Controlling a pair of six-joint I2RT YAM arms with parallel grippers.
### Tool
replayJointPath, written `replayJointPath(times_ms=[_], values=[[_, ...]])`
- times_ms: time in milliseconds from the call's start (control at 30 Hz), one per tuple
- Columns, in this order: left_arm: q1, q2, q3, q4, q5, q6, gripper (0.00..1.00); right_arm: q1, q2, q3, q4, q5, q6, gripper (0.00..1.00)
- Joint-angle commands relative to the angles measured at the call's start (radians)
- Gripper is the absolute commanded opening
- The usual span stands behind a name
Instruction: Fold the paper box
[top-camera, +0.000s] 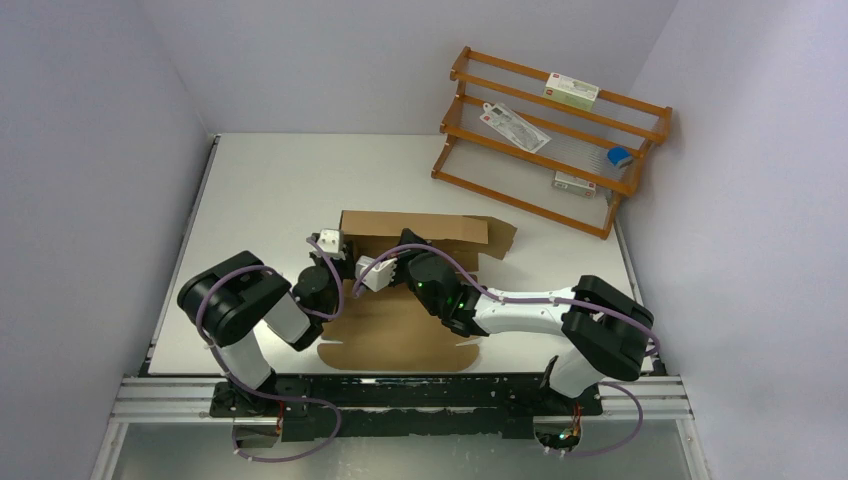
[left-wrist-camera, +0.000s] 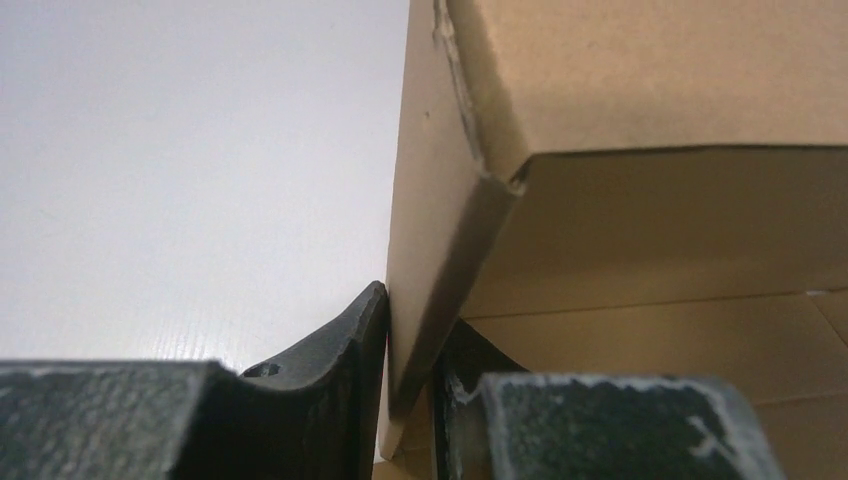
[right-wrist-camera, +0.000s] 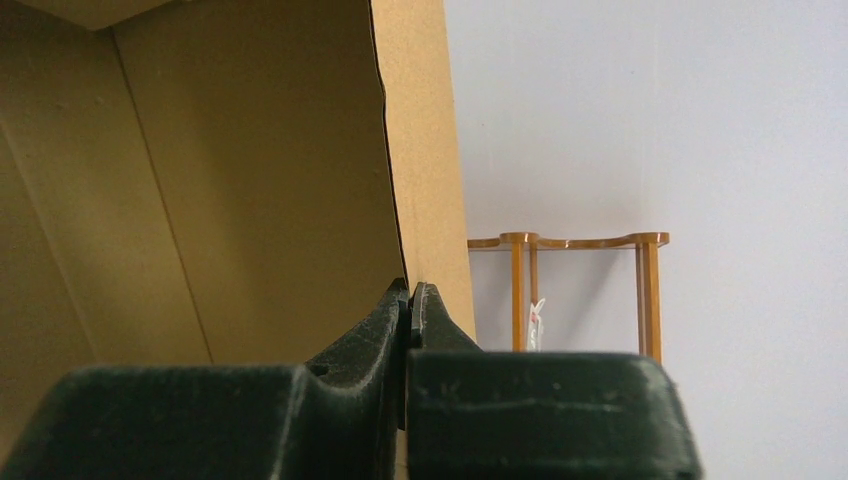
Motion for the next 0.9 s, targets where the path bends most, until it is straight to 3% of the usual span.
replayJointPath(times_ms=[0,300,600,867], values=[[-0.017,0.025,0.053,0.338,-0.222,-0.005,0.23,0.023,0.042,-0.011,-0.199,-0.033,0.092,0.00],[-0.051,0.055,0.105,0.336,-0.492,0.033,0.21,0.036,0.027,0.023,-0.251,-0.056,0.125,0.00],[-0.058,0.116,0.141,0.336,-0.676,-0.014,0.23,0.035,0.030,0.033,-0.266,-0.073,0.148,0.00],[-0.064,0.146,0.157,0.338,-0.706,0.068,0.16,0.029,0.077,0.070,-0.215,-0.038,0.148,0.00]])
